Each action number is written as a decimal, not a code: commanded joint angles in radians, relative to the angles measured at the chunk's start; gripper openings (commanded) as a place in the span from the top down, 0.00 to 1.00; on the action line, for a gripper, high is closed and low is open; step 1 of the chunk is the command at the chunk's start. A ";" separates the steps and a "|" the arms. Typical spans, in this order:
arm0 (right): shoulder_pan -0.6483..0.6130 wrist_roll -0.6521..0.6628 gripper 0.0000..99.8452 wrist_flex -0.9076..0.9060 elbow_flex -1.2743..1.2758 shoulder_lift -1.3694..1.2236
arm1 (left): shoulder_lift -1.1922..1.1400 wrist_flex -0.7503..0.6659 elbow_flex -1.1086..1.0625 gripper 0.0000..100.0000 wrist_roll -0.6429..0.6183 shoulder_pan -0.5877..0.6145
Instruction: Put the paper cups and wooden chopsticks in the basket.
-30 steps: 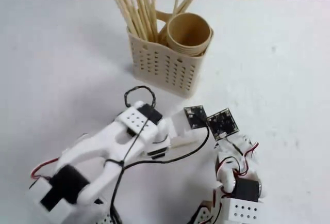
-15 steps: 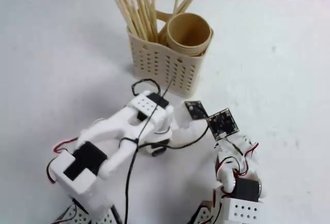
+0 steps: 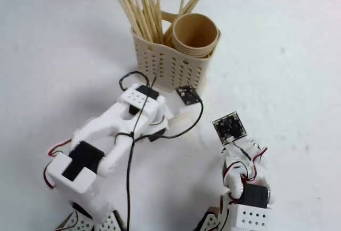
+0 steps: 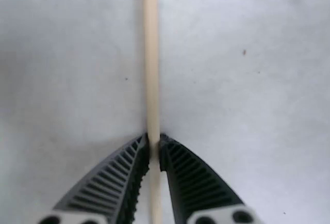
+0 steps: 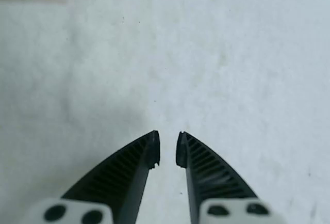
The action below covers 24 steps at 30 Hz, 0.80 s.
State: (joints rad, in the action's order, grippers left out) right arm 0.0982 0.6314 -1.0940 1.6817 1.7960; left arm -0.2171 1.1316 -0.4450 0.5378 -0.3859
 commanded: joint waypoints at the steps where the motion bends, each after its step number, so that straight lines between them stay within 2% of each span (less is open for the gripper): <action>1: 0.004 0.006 0.93 0.008 0.009 0.010 | 0.010 -0.017 0.029 0.98 -0.012 0.030; 7: 0.004 0.006 0.93 0.008 0.009 0.010 | 0.125 -0.006 -0.017 0.98 -0.012 0.033; 13: 0.004 0.006 0.93 0.008 0.009 0.010 | 0.420 -0.123 -0.206 0.98 -0.084 0.033; 17: 0.004 0.006 0.93 0.008 0.009 0.010 | 0.634 -0.132 -0.272 0.98 -0.100 0.035; 24: 0.004 0.006 0.93 0.008 0.009 0.010 | 0.944 -0.183 -0.176 0.98 -0.141 0.033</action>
State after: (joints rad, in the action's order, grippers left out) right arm 0.0982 0.6314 -1.0940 1.6817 1.7960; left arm 0.6038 0.9889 -0.7043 0.4120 -0.3613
